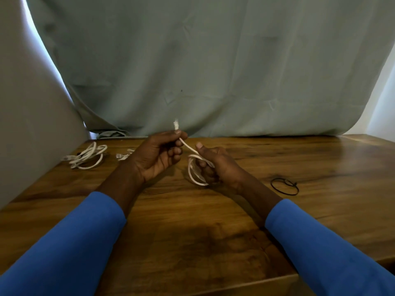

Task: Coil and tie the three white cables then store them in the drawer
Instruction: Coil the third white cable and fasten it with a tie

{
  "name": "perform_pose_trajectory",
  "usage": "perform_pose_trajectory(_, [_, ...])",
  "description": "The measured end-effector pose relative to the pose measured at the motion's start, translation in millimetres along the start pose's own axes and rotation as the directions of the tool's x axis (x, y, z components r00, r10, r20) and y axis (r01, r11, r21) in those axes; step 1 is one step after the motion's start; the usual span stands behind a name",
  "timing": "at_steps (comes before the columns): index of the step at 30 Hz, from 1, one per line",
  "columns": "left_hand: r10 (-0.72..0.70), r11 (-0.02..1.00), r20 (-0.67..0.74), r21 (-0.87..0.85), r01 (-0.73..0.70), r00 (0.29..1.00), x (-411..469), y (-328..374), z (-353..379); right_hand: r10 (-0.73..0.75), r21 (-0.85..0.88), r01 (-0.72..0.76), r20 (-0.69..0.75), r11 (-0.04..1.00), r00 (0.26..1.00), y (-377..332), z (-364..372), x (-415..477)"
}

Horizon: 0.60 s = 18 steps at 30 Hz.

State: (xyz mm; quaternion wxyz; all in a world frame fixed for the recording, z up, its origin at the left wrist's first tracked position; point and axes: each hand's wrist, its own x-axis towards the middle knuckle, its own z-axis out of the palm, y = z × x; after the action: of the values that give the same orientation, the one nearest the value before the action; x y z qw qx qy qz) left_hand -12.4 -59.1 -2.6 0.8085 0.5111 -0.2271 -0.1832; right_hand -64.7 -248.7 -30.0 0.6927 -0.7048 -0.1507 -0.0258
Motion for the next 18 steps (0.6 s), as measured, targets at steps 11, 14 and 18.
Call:
perform_pose_trajectory(11, [0.337, 0.695, 0.031, 0.666, -0.271, 0.941, 1, -30, 24, 0.056, 0.521, -0.178, 0.241, 0.835, 0.969, -6, -18, 3])
perform_pose_trajectory(14, [0.247, 0.770, 0.033, 0.600, -0.217, 0.969, -2, -34, 31, 0.026, 0.588, -0.167, 0.242, 0.792, 0.970, -5, -24, 3])
perform_pose_trajectory(18, [0.163, 0.865, 0.076, 0.468, -0.180, 0.984, 2, -45, 40, 0.003, 0.602, -0.152, 0.242, 0.784, 0.970, -3, -29, 5])
